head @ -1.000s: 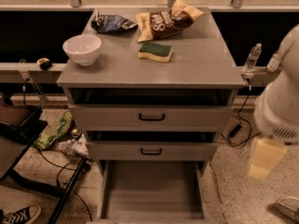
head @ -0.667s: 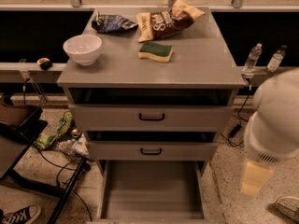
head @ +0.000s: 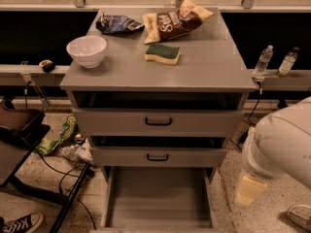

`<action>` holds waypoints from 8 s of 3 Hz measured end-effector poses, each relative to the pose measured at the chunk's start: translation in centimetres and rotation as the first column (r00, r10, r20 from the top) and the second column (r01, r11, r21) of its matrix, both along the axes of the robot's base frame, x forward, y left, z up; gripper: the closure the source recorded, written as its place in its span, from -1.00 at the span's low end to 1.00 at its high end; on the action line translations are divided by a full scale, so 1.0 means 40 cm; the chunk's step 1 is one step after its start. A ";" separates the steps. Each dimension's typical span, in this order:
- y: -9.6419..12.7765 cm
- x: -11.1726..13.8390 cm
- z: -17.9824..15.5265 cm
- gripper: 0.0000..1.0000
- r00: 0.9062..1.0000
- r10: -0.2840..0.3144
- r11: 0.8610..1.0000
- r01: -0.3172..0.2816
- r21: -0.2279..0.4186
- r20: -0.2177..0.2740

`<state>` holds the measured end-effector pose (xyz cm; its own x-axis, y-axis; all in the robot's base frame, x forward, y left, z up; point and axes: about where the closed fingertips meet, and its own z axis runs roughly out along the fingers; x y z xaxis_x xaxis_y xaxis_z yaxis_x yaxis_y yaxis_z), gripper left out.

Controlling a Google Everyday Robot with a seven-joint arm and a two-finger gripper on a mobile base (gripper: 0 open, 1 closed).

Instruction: Close bottom drawer

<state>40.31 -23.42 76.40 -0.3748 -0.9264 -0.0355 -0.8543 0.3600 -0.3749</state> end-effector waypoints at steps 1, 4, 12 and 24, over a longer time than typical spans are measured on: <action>0.000 0.000 0.000 -1.00 1.000 0.000 1.000 0.000 0.000 0.000; -0.014 -0.122 -0.342 -1.00 0.998 0.033 0.980 -0.042 -0.196 -0.049; -0.011 -0.202 -1.255 -0.49 0.966 -0.036 0.994 0.008 -0.111 -0.255; 0.315 0.054 -1.536 1.00 0.985 0.003 0.955 -0.054 0.290 0.172</action>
Offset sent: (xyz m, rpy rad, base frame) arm -0.0256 0.0059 -0.0953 -0.1612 0.0389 -0.1281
